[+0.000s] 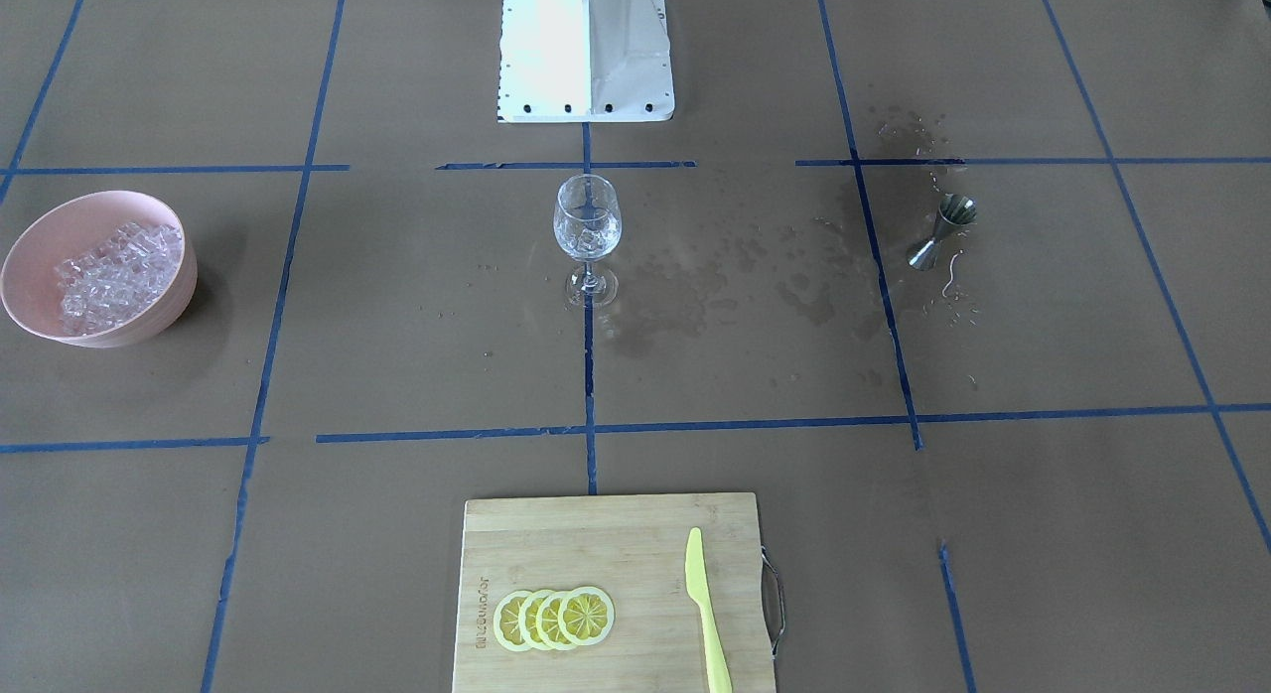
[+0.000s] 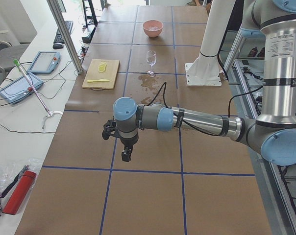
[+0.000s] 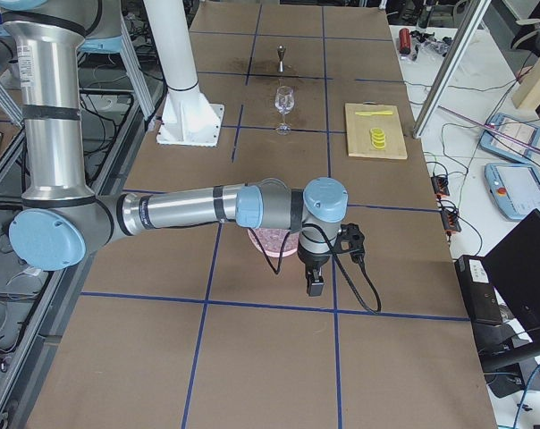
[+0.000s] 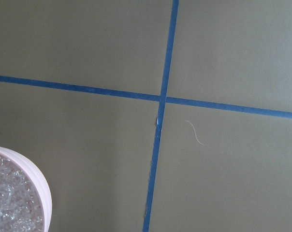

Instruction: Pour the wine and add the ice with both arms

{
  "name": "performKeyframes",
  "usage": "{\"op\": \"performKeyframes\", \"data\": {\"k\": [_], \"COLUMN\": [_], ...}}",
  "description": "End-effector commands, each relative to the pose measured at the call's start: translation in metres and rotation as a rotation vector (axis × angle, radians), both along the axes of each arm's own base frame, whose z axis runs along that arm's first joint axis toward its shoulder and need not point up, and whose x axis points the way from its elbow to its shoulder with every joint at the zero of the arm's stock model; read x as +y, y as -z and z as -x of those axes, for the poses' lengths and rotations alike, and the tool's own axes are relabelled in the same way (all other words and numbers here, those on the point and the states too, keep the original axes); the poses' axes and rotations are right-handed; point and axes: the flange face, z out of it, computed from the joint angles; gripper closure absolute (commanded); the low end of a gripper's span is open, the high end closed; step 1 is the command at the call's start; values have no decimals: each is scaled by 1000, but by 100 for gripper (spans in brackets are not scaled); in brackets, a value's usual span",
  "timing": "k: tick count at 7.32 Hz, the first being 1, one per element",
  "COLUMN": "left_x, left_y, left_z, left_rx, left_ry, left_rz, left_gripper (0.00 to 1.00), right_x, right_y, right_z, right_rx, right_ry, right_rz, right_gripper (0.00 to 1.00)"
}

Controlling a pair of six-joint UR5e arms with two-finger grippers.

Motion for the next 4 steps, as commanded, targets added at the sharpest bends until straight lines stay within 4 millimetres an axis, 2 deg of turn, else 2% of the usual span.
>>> {"op": "performKeyframes", "data": {"k": [1,2,4], "left_x": [3,3,-4], "left_y": [4,2,5], "left_z": [3,3,1], "left_rx": [-15,-22,-20], "left_ry": [2,3,1], "left_rz": [-12,-11,-19], "left_gripper": [0,0,0], "right_x": [5,16,19], "right_y": [-6,-13,-5], "right_z": [1,1,2], "right_rx": [-1,-11,-23], "right_ry": [2,3,6], "right_rz": [11,21,-1], "right_gripper": [0,0,0]}}
